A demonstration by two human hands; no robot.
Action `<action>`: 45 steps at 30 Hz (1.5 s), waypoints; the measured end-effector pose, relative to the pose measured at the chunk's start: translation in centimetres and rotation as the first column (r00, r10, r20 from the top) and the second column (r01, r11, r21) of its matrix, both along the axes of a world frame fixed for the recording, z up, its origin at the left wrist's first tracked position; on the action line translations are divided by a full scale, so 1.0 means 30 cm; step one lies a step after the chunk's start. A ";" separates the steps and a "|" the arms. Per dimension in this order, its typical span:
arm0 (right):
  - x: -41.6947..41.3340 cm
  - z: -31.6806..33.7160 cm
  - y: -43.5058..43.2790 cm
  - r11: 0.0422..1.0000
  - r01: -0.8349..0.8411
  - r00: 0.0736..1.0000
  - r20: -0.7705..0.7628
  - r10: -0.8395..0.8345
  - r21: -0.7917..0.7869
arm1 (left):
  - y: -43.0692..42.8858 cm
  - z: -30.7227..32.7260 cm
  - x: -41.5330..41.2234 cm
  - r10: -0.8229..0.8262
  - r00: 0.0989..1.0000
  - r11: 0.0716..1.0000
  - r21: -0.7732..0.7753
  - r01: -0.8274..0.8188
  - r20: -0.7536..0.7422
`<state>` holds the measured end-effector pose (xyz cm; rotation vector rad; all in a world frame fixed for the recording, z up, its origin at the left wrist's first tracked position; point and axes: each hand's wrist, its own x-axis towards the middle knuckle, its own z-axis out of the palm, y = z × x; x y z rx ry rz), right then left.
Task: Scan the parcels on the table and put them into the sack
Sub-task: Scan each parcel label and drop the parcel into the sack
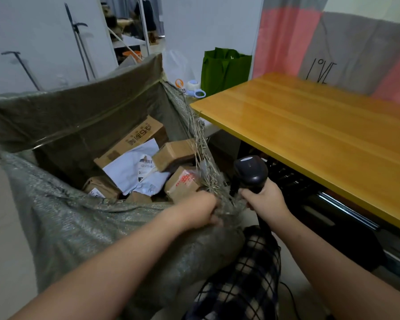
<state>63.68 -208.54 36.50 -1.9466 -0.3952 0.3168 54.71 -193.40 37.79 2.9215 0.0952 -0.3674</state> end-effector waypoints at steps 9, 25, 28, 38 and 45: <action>-0.059 0.100 -0.004 0.987 -0.084 0.996 0.010 0.083 0.135 | 0.107 0.234 -0.109 0.405 0.682 0.912 -0.320 -0.256 0.610; 0.083 0.266 -0.380 0.957 0.161 0.985 0.028 -0.173 0.241 | -0.216 0.265 0.227 0.018 0.860 1.000 0.000 -0.021 0.509; 0.188 0.321 -0.587 0.936 0.337 0.933 0.093 -0.347 0.106 | -0.356 0.323 0.385 -0.085 0.860 0.995 0.000 0.099 0.503; 0.468 0.331 -1.264 0.676 0.736 0.670 -0.185 -0.719 0.039 | -0.888 0.302 0.855 -0.382 0.801 0.906 0.018 0.422 0.461; 0.614 0.220 -1.343 0.442 0.761 0.584 0.208 -0.784 -0.475 | -1.054 0.236 1.025 -0.448 0.787 0.870 0.003 0.493 0.425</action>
